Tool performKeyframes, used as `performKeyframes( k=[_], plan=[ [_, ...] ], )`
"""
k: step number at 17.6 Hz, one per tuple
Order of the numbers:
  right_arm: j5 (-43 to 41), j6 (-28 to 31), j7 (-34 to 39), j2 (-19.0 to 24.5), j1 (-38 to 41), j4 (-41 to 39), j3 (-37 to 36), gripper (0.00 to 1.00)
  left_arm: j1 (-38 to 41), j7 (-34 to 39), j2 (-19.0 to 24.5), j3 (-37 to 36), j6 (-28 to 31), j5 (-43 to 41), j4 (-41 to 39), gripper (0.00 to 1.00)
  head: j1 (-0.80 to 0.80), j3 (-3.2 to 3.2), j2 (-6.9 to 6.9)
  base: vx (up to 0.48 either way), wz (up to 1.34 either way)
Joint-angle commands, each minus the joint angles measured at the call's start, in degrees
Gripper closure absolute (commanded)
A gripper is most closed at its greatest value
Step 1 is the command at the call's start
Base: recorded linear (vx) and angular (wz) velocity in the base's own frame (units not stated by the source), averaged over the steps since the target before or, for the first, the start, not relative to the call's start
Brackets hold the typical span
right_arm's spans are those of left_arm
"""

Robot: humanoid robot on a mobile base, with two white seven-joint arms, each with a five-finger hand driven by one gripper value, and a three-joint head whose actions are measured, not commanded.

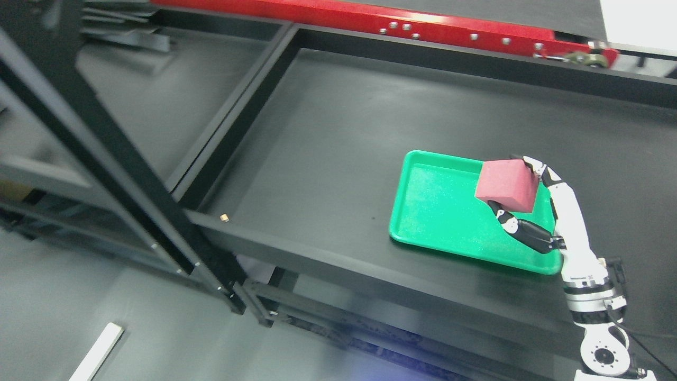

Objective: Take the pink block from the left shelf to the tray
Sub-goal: 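Lift the pink cube up out of the green tray, then turn and drive toward the white table with the blue tray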

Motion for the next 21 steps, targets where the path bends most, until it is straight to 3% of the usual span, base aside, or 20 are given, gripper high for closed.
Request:
performKeyframes(
  k=[1, 21],
  plan=[
    [-0.42, 0.04, 0.08, -0.95, 0.06, -0.49, -0.88, 0.93, 1.15, 0.01, 1.00, 0.00, -0.02, 0.00, -1.00, 0.00, 0.00, 0.00, 0.00, -0.083, 0.48],
    [-0.42, 0.04, 0.08, -0.95, 0.06, -0.41, -0.88, 0.93, 1.15, 0.01, 1.00, 0.00, -0.02, 0.00, -1.00, 0.00, 0.00, 0.00, 0.01, -0.132, 0.56]
  ],
)
